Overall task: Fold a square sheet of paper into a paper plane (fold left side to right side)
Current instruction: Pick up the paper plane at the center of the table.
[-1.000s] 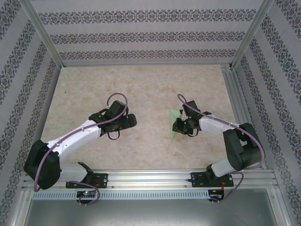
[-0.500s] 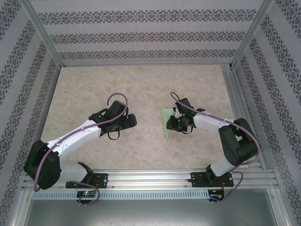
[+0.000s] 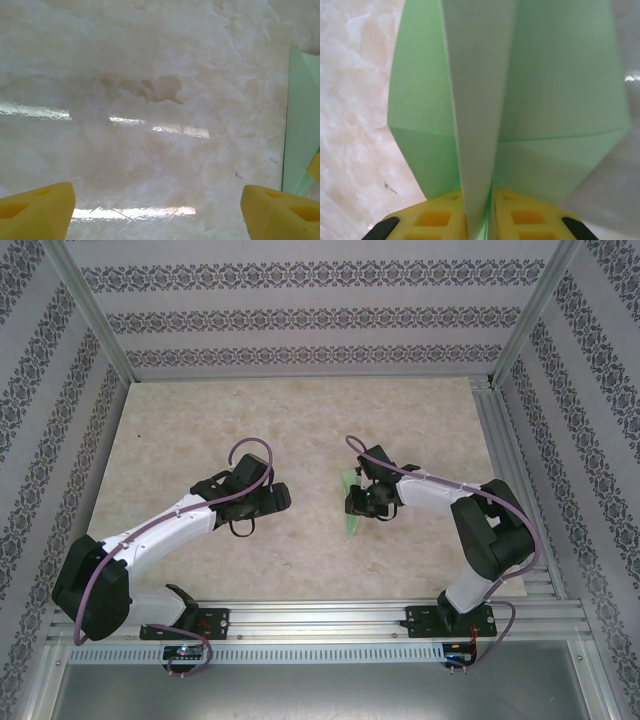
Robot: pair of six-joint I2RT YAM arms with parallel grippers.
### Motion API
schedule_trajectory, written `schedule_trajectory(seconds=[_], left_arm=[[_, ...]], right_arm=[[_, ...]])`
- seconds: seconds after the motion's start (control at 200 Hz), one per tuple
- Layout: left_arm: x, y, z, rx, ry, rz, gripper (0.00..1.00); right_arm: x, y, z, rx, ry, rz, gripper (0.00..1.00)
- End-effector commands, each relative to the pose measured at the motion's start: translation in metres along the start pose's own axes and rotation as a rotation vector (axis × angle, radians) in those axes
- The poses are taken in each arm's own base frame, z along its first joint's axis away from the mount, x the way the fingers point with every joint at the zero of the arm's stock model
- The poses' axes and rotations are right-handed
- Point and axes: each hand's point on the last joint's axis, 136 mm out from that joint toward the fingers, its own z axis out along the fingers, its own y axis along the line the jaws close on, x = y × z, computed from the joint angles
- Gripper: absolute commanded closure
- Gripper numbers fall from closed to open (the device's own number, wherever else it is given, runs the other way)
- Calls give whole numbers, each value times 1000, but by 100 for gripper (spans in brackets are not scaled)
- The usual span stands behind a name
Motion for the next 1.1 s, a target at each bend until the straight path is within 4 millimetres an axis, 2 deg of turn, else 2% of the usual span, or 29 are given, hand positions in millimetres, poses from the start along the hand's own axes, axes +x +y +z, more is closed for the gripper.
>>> schedule_trajectory(seconds=[0.0, 0.29, 0.614, 0.809, 0.919, 1.099], left_arm=[[-7, -2, -6, -11, -11, 19, 13], [-7, -1, -6, -17, -11, 22, 13], [-8, -1, -7, -22, -14, 30, 13], [-9, 0, -7, -27, -14, 34, 13], [-8, 2, -8, -34, -14, 35, 13], [-12, 7, -17, -40, -53, 33, 12]], right_arm=[[-2, -6, 0, 102, 7, -31, 82], [10, 3, 12, 165, 73, -62, 81], [16, -1, 17, 229, 124, -67, 82], [6, 5, 1, 240, 100, -95, 93], [-2, 3, -10, 262, 88, -120, 96], [-32, -9, -27, 300, 58, -147, 96]])
